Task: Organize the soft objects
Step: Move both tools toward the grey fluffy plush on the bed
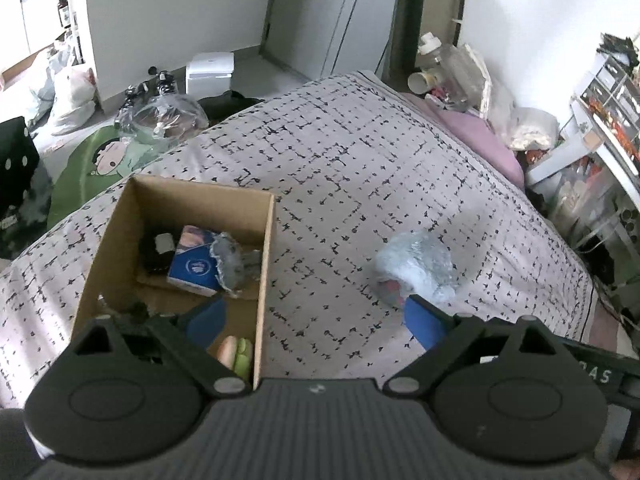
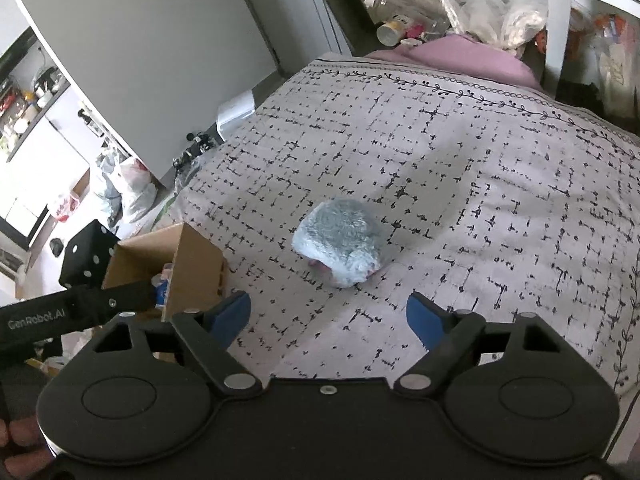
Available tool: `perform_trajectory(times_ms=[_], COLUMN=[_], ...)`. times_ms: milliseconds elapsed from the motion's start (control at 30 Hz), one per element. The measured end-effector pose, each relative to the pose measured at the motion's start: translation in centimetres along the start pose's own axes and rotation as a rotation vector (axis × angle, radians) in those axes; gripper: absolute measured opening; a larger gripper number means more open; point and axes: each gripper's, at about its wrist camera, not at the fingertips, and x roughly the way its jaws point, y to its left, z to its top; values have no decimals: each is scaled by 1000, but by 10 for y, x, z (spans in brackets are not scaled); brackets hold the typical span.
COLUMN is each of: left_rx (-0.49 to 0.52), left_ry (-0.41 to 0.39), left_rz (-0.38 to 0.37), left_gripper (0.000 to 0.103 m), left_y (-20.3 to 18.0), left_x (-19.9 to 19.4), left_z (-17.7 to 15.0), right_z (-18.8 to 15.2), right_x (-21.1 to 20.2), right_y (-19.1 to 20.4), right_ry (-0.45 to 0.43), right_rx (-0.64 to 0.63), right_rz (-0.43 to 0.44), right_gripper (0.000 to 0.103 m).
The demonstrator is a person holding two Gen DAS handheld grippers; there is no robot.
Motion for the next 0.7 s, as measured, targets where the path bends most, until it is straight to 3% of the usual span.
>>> perform_trajectory(times_ms=[267, 367, 500, 700], left_rx=[81, 108, 84, 70], left_ry=[20, 45, 79, 149], left_rz=[24, 28, 47, 79], left_gripper=[92, 89, 83, 74], left_y=[-23, -31, -36, -41], left_x=[30, 44, 65, 97], left_z=[0, -1, -1, 3], right_z=[0, 2, 4, 6], right_x=[25, 37, 55, 74], right_y=[-17, -22, -29, -38], right_ry=[-8, 4, 28, 42], right_rx=[-4, -1, 13, 35], right_rz=[-6, -3, -12, 1], right_gripper=[83, 78, 70, 70])
